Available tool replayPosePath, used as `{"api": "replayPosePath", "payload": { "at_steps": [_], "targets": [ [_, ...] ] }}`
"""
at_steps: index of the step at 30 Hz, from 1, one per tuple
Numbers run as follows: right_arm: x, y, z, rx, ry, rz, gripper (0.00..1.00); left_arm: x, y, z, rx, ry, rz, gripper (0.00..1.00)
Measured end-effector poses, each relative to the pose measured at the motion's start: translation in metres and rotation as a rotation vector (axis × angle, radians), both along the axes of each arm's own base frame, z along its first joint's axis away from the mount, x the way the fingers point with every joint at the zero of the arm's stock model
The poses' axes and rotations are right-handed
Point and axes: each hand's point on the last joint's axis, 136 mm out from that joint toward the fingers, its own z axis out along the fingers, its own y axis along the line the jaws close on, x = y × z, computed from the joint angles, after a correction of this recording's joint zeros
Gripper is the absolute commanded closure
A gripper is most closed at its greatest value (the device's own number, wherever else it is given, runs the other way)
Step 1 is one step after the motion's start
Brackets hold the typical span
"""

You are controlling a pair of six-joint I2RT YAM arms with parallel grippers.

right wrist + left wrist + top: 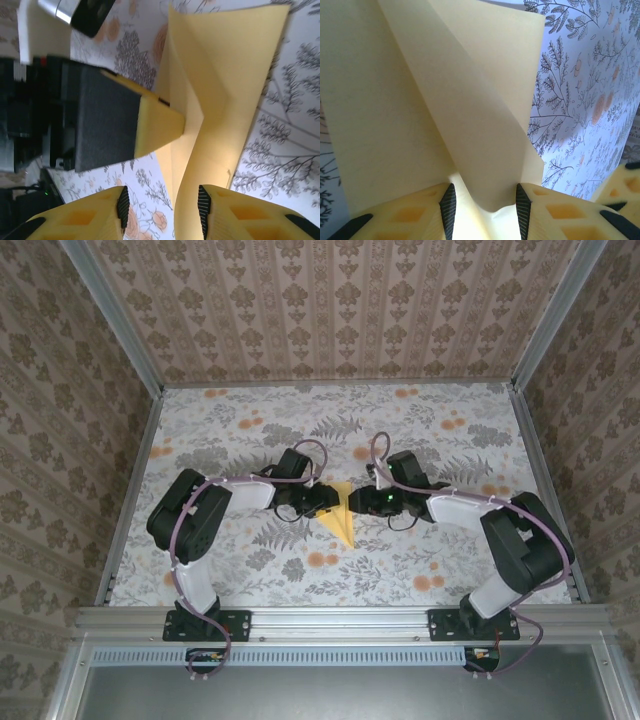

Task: Fold a paper plane with a square sheet of paper (fold left side to right side)
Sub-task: Fourth fold the wing at the center of the table.

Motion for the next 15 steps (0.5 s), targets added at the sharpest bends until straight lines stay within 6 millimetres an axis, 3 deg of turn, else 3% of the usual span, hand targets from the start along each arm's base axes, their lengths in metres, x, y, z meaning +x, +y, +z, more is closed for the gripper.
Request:
{"api": "replayPosePath", "payload": {
  "at_steps": [7,15],
  "targets": [
    [0.006,0.004,-0.03,0.022,0.123,-0.027,0.65,0.0,0.0,0.0,0.0,-0.001,0.001,0.6],
    [0.013,0.015,-0.028,0.074,0.136,-0.021,0.72,0.0,0.0,0.0,0.001,-0.001,0.001,0.6]
  ]
}}
